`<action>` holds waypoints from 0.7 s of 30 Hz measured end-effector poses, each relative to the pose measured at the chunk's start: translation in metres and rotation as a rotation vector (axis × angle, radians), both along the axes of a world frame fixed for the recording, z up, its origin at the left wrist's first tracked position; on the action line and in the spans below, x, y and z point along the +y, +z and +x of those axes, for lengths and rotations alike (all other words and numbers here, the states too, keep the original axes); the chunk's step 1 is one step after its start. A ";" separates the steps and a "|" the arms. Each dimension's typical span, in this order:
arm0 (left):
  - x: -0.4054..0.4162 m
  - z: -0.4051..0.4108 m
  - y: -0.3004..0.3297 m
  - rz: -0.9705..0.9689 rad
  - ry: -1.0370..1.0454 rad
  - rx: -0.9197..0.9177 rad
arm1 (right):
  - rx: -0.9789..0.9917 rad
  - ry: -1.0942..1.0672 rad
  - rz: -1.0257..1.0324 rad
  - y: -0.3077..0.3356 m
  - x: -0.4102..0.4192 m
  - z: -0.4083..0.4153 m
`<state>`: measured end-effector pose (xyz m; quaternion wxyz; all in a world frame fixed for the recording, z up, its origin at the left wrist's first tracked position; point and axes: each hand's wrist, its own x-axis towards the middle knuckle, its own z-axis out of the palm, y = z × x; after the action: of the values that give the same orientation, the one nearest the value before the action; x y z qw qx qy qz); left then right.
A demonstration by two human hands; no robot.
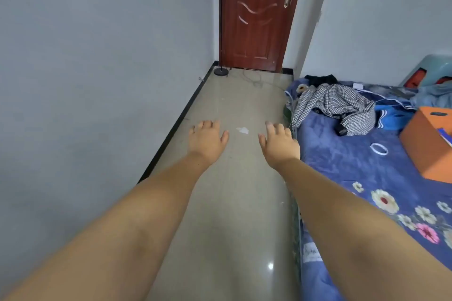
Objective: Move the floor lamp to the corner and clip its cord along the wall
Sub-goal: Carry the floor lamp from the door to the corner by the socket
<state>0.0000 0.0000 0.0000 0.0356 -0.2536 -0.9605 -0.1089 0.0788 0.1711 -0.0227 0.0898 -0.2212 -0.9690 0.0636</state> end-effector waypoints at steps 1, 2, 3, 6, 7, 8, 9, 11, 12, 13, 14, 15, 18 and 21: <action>0.010 -0.009 -0.003 -0.003 -0.009 -0.010 | -0.005 -0.032 -0.019 -0.002 0.009 -0.007; 0.021 -0.021 -0.007 -0.005 -0.018 -0.006 | -0.005 -0.064 -0.039 -0.007 0.022 -0.016; 0.033 -0.035 -0.011 -0.014 -0.031 -0.005 | -0.013 -0.077 -0.045 -0.013 0.036 -0.028; 0.078 -0.090 -0.015 -0.014 -0.053 -0.011 | -0.058 -0.097 -0.071 -0.021 0.087 -0.075; 0.090 -0.108 -0.017 -0.010 -0.046 -0.016 | -0.059 -0.091 -0.078 -0.021 0.100 -0.089; 0.101 -0.123 -0.016 -0.002 -0.030 -0.019 | -0.068 -0.085 -0.089 -0.018 0.111 -0.102; 0.120 -0.147 -0.016 0.006 -0.020 -0.026 | -0.080 -0.075 -0.084 -0.017 0.132 -0.123; 0.156 -0.193 -0.012 0.030 0.008 -0.037 | -0.088 -0.063 -0.077 -0.010 0.175 -0.169; 0.174 -0.216 -0.009 0.043 0.012 -0.030 | -0.087 -0.062 -0.075 -0.004 0.194 -0.190; 0.189 -0.239 -0.007 0.054 0.019 -0.031 | -0.085 -0.062 -0.076 0.002 0.212 -0.212; 0.203 -0.261 -0.004 0.057 0.023 -0.038 | -0.086 -0.058 -0.080 0.007 0.228 -0.235; 0.215 -0.282 -0.003 0.056 0.024 -0.044 | -0.088 -0.056 -0.085 0.011 0.241 -0.257; 0.246 -0.350 -0.009 0.038 0.047 -0.052 | -0.109 -0.021 -0.083 0.010 0.276 -0.328; 0.280 -0.430 -0.016 0.048 0.067 -0.051 | -0.113 0.020 -0.069 0.005 0.311 -0.407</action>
<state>-0.4300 0.2796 -0.0156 0.0206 -0.2175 -0.9661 -0.1373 -0.3287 0.4817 -0.0181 0.0268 -0.2177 -0.9719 0.0853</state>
